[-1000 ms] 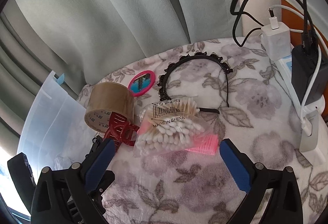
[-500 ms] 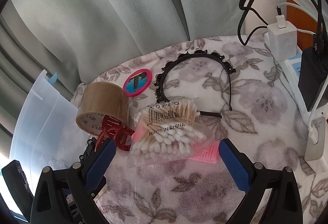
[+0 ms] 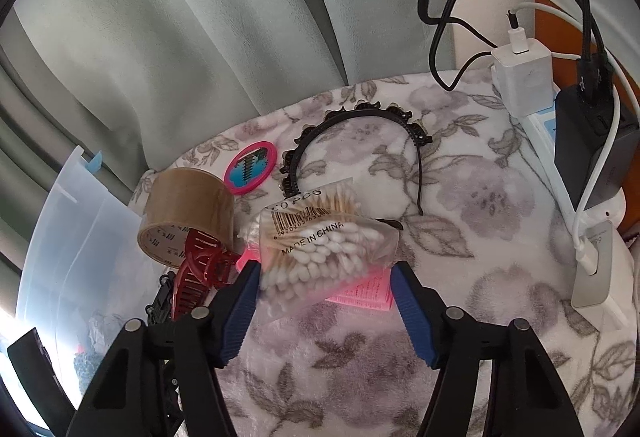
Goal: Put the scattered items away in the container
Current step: 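Grasp the white slotted holder with the left gripper while the right gripper grasps the cotton swab bag, then lift and carry the white holder and swab bag over the clear box with both grippers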
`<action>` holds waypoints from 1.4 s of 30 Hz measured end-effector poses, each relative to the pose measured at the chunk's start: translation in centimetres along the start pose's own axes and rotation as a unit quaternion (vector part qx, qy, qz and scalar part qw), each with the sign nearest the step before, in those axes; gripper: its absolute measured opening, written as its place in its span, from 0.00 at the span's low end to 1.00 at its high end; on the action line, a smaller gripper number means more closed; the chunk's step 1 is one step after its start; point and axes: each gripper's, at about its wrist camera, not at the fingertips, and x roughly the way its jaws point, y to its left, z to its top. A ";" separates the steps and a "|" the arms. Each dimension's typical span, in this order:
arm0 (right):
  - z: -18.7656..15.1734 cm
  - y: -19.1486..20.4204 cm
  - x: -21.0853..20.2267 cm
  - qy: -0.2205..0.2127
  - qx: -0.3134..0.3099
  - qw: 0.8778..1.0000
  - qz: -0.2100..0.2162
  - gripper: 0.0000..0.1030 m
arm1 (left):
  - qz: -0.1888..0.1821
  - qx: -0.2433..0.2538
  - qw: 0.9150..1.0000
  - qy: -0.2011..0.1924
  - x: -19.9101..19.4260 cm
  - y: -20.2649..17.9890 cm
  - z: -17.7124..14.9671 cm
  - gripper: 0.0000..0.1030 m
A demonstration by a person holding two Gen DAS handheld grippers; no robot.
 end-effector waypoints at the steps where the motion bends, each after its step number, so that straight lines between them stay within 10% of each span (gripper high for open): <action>1: 0.0 -0.2 0.0 -0.001 0.002 1.000 -0.002 0.58 | -0.001 -0.001 1.000 0.000 0.0 0.0 0.0 0.34; 18: 0.7 -0.5 0.4 -0.020 0.009 1.000 0.009 0.20 | -0.011 -0.010 1.000 -0.004 -0.9 -0.1 0.0 0.33; 42: 0.3 1.0 -8.3 -0.080 0.021 0.996 0.044 0.16 | -0.030 -0.004 0.997 -0.064 -7.2 -0.3 0.1 0.32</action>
